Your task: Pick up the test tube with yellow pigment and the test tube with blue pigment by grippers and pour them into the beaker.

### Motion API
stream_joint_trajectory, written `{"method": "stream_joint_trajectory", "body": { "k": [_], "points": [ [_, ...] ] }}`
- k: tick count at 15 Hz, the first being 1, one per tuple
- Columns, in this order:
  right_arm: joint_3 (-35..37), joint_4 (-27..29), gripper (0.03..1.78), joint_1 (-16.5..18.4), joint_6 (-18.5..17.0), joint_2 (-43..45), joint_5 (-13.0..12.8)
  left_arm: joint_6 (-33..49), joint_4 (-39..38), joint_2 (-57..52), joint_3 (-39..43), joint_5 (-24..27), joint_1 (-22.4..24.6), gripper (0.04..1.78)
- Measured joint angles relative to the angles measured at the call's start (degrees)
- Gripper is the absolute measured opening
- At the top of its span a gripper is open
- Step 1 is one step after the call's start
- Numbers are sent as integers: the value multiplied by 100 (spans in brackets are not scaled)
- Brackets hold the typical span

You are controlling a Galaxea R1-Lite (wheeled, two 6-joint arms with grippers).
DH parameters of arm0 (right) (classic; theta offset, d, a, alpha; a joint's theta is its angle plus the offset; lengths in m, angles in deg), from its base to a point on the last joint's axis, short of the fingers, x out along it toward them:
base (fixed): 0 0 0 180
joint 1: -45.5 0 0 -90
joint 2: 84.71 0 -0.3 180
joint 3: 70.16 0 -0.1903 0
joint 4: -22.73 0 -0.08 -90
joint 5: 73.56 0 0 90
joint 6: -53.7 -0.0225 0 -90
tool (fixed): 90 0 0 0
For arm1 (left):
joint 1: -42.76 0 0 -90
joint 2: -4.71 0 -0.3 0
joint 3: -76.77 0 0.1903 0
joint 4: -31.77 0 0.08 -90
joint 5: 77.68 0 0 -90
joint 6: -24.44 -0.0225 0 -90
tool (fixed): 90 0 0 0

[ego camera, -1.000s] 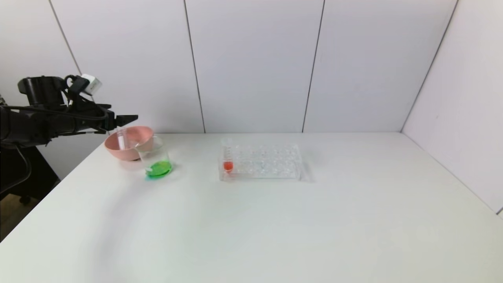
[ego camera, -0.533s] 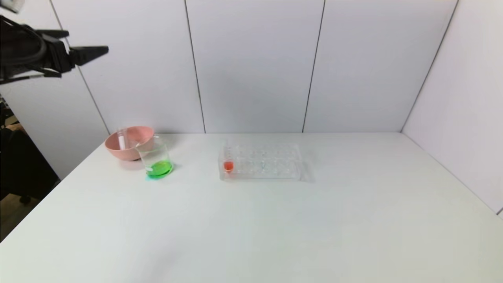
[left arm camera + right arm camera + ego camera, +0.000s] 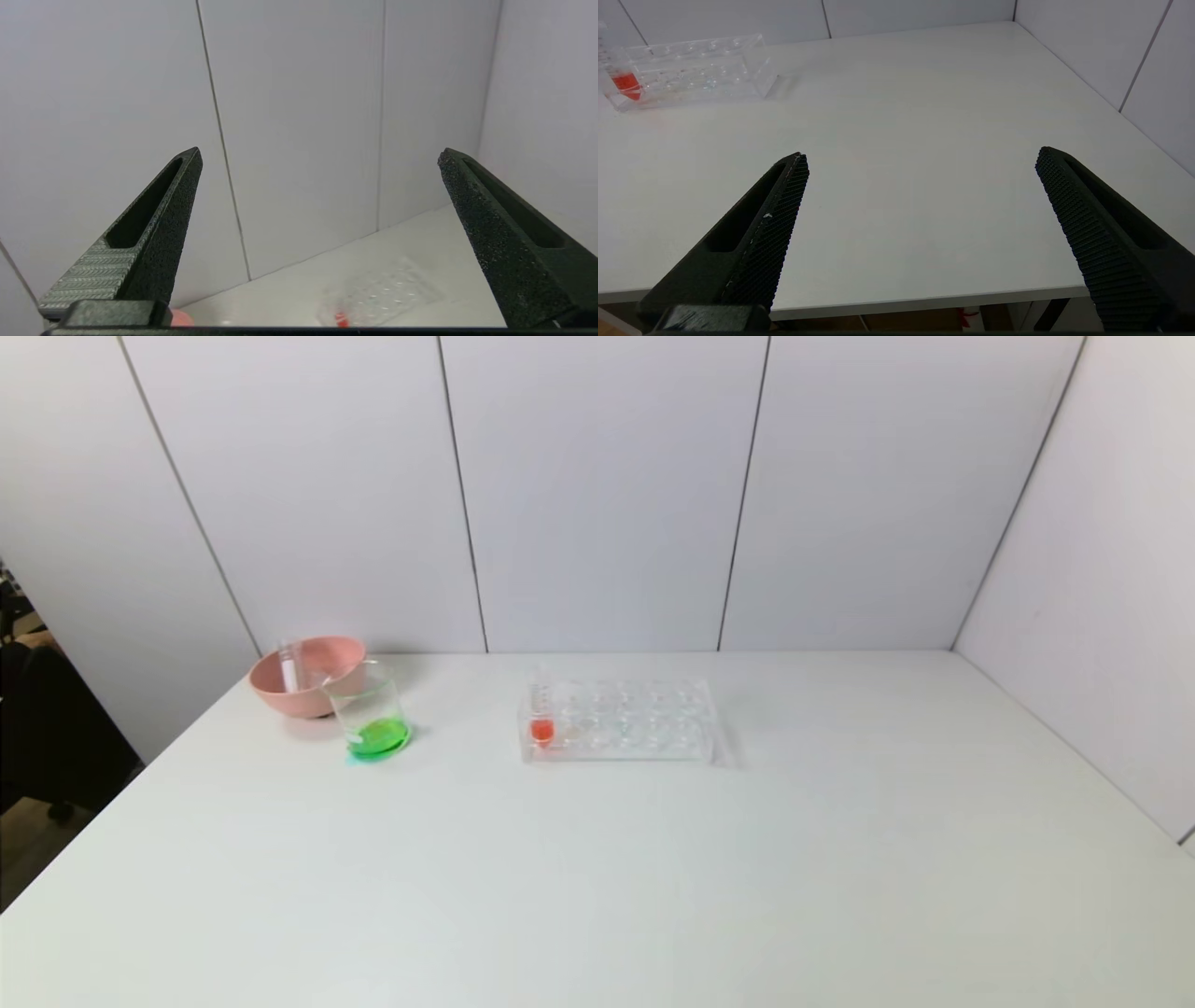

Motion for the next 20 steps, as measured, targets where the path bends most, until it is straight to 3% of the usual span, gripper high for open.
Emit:
{"method": "stream_joint_trajectory", "body": {
  "k": [4, 7, 9, 11, 16, 18, 20],
  "points": [
    [0, 0, 177, 0, -2, 0, 0, 461, 1638, -1586, 33, -223, -48, 176],
    [0, 2, 177, 0, -5, 0, 0, 433, 3081, -2788, 121, -717, -267, 176],
    [0, 0, 177, 0, -5, 0, 0, 37, 4318, -3377, 356, -1097, -369, 176],
    [0, 0, 177, 0, -5, 0, 0, -640, 5031, -3641, 811, -1686, -419, 176],
    [0, 0, 177, 0, -5, 0, 2, -1251, 5101, -4292, 2706, -3034, -524, 176],
    [0, 0, 177, 0, -2, 0, 0, -1430, 4725, -4706, 3923, -3339, -571, 176],
    [0, 0, 177, 0, -6, 0, 0, -1584, 3846, -5110, 5279, -3483, -603, 176]
  ]
}}
